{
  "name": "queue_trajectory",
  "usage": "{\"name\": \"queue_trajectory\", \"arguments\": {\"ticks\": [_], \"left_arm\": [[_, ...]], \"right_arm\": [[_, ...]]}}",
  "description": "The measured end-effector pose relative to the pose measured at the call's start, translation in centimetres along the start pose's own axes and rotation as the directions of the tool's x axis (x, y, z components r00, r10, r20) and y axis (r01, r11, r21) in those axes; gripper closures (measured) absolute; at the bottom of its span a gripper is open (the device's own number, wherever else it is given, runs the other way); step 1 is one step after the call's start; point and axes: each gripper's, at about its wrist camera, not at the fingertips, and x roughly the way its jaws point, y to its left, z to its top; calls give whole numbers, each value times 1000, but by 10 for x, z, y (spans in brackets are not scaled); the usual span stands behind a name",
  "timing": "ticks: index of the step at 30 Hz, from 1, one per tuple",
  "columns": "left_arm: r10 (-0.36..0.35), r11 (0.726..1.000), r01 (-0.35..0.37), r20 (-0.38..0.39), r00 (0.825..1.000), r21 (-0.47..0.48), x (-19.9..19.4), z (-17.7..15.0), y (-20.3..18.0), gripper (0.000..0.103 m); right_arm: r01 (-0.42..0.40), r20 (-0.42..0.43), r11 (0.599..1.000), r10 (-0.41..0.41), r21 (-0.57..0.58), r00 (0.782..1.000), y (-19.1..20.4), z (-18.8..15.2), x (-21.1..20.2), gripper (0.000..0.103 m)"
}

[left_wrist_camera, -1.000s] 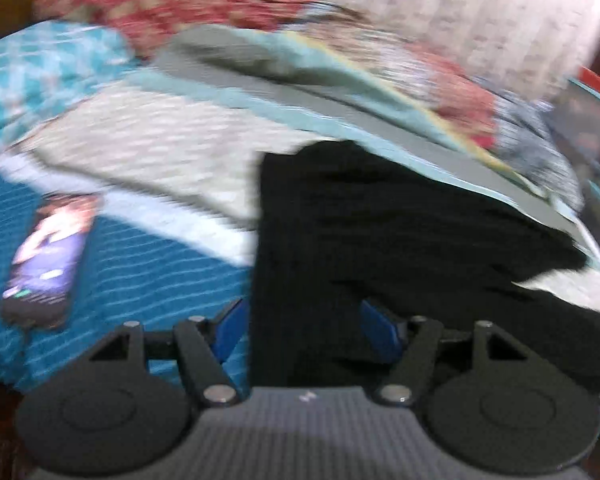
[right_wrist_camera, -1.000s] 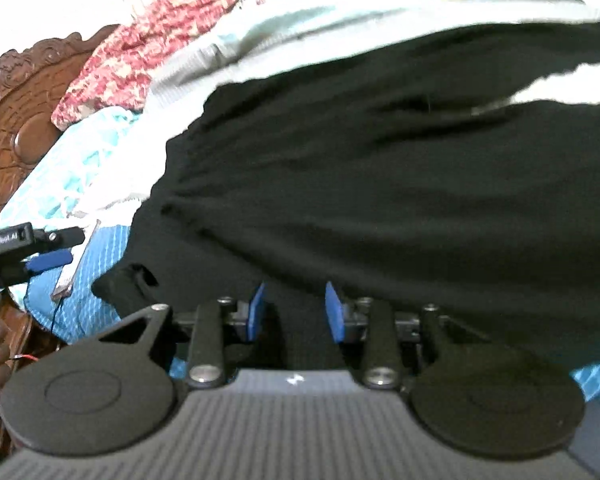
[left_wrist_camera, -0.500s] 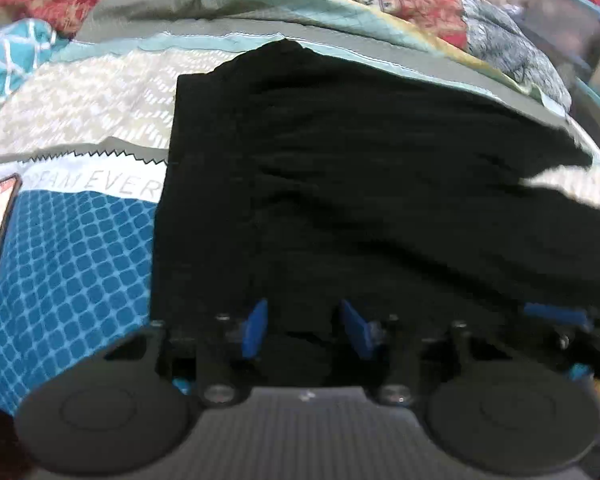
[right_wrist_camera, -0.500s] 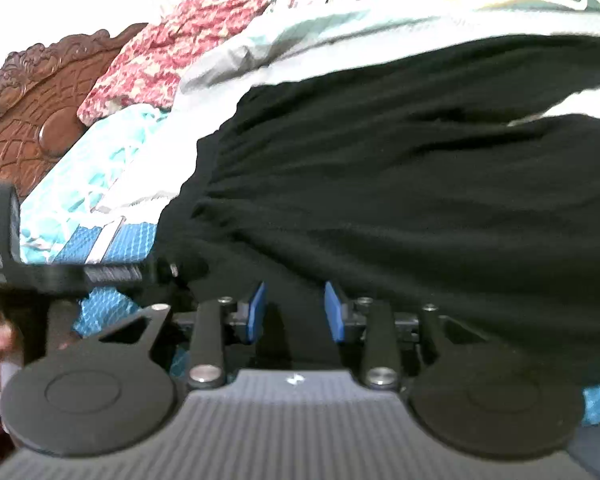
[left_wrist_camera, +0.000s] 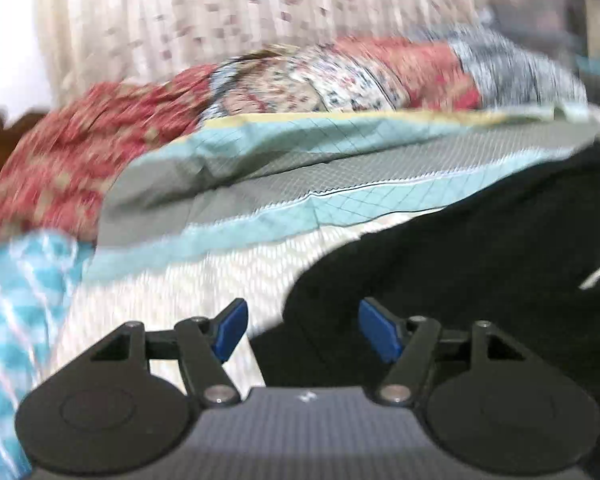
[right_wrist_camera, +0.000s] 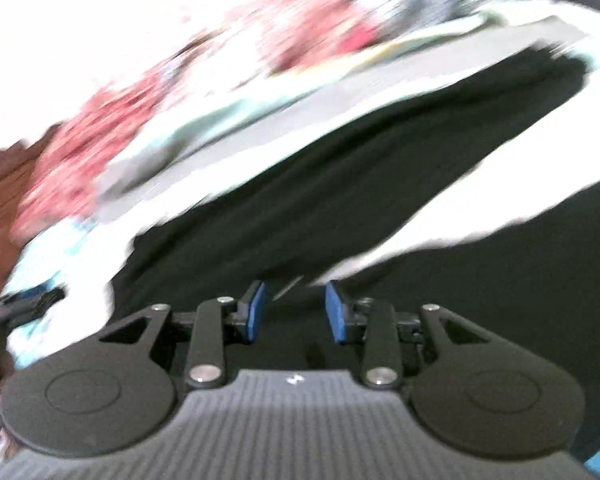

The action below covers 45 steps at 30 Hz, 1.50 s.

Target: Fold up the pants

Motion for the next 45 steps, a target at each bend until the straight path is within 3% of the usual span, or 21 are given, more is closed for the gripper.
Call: {"name": "queue_trajectory", "arguments": {"ticks": [2, 6, 9, 10, 13, 17, 20, 22, 24, 26, 27, 28, 30, 33, 37, 41, 45], "left_arm": [[20, 997, -19, -5, 1000, 69, 34, 17, -6, 27], [-26, 997, 28, -35, 999, 65, 90, 26, -11, 27], [-60, 996, 64, -62, 996, 67, 122, 23, -16, 28], [-67, 993, 74, -77, 995, 87, 133, 20, -22, 33], [-79, 985, 96, -119, 990, 144, 152, 10, -36, 69], [-41, 979, 58, -92, 995, 194, 151, -3, -52, 76], [-44, 984, 59, -93, 995, 168, 152, -4, -50, 76], [-51, 985, 66, -96, 994, 159, 153, -3, -47, 76], [-46, 984, 61, -94, 994, 169, 153, -5, -49, 76], [-37, 982, 53, -91, 995, 182, 154, -3, -51, 77], [-33, 981, 49, -91, 995, 185, 155, -2, -52, 77], [-29, 981, 46, -90, 996, 186, 154, -2, -53, 79], [-21, 983, 36, -86, 996, 180, 151, 1, -53, 85], [-8, 988, 18, -65, 998, 156, 136, 7, -50, 91], [14, 991, -15, 10, 1000, 131, 94, 13, -47, 92], [27, 994, -35, 78, 997, 101, 38, 8, -44, 92], [34, 991, -53, 148, 988, 124, -31, -17, -53, 92]], "right_arm": [[75, 52, 997, -77, 37, 996, -26, 35, -5, 66], [227, 139, 959, -251, 169, 958, -88, 115, -2, 66], [249, 148, 918, -305, 308, 941, -133, 166, 18, 66], [249, 144, 903, -315, 349, 938, -149, 184, 29, 66], [306, 120, 868, -378, 390, 918, -173, 222, 69, 65], [416, 60, 821, -474, 391, 878, -199, 243, 120, 63], [479, -4, 775, -524, 411, 851, -218, 247, 156, 61], [526, -30, 740, -568, 420, 823, -230, 250, 176, 52], [570, -63, 713, -601, 408, 797, -239, 251, 190, 51], [607, -64, 717, -627, 343, 777, -238, 253, 201, 56], [627, -69, 711, -643, 318, 763, -236, 253, 203, 74], [631, -68, 712, -646, 307, 761, -236, 254, 201, 93], [573, -52, 738, -597, 356, 801, -240, 252, 186, 96], [480, 22, 760, -543, 437, 839, -239, 245, 152, 96], [376, 103, 788, -480, 488, 871, -227, 228, 93, 96], [297, 179, 810, -436, 506, 882, -214, 205, 20, 96], [232, 226, 820, -396, 522, 890, -214, 165, -46, 96]]}}
